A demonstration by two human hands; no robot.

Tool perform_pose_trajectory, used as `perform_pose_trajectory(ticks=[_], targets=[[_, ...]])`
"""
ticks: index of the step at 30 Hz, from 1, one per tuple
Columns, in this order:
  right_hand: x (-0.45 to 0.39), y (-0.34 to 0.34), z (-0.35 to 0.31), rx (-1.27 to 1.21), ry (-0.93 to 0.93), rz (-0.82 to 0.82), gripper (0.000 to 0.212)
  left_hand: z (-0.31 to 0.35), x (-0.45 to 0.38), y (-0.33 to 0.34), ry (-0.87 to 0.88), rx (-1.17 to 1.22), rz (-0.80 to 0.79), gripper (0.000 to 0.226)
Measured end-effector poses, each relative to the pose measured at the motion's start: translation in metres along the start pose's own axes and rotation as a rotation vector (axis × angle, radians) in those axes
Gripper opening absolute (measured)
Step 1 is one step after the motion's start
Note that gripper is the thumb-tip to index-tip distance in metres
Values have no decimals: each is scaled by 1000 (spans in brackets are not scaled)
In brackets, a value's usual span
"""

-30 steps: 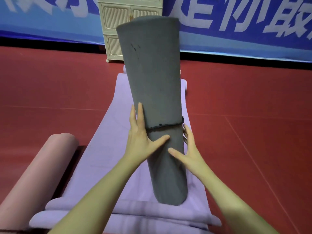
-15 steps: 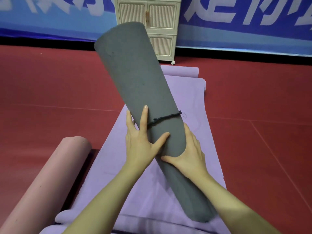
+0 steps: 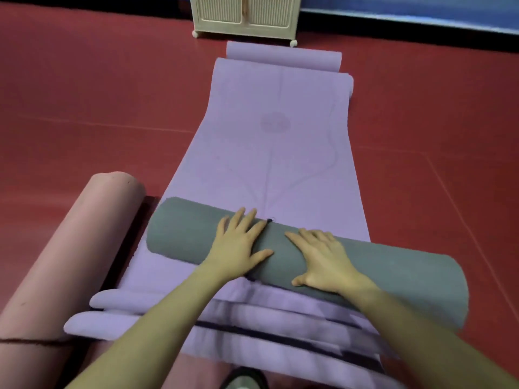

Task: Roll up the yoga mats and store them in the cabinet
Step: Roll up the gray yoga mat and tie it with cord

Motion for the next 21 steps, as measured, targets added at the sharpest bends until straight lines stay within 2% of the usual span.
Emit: perform_pose_trajectory(ticks=[1, 2, 4, 7, 9, 13, 15, 18, 21], targets=[[2, 12, 3, -59, 9, -19, 105, 0, 4, 16, 13, -12, -123, 91], [3, 20, 6, -122, 14, -26, 104, 3, 6, 26, 35, -25, -174, 95], [3, 31, 10, -174, -1, -23, 101, 8, 5, 31, 85, -83, -162, 97], [3, 40, 22, -166, 24, -13, 96, 4, -1, 44, 106, -212, -319, 111], [8, 40, 33, -142, 112, 38, 91, 4, -12, 43, 133, -279, -342, 119], [21, 44, 49, -89, 220, 201, 90, 29, -34, 57, 294, -371, -358, 131], [23, 53, 51, -9, 207, 173, 102, 35, -44, 65, 305, -417, -379, 138], [20, 68, 59, 38, 222, 77, 135, 35, -52, 73, 329, -440, -395, 146], [17, 67, 63, 37, 249, 31, 138, 34, -55, 75, 363, -437, -400, 142]])
Point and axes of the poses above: each hand's wrist, its own x-axis away from the middle knuckle, its own y-axis out of the palm, z = x × y, the point moved 8 cm from there along -x, towards the middle knuckle
